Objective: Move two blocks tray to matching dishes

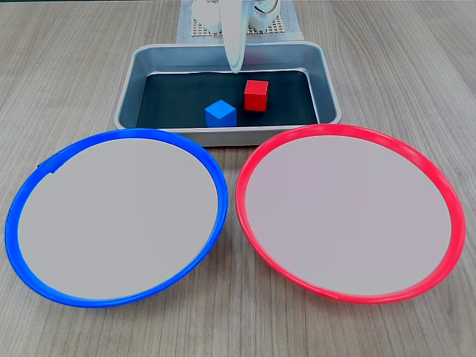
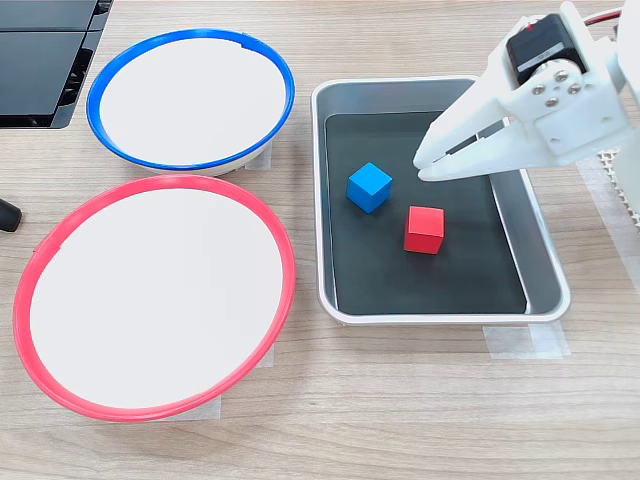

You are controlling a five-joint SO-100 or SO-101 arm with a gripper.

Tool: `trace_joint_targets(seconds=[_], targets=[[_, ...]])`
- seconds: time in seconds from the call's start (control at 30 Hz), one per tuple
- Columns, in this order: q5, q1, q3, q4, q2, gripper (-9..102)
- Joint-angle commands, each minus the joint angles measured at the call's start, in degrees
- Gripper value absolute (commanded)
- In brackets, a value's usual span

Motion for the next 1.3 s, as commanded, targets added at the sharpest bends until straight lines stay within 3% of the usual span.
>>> trace_joint_targets(seconds=[0.0, 0.87, 0.93, 1.03, 1.27], targets=[[0.1, 0.0, 0.1, 0.2, 1.3, 0], [-0.5, -0.2, 0.1, 0.1, 1.3, 1], [-8.9, -0.6, -0.5, -0.6, 1.2, 0], [-32.7, -1.5, -1.6, -5.2, -4.0, 0], [-48.3, 5.2, -19.8, -4.2, -33.4, 5]])
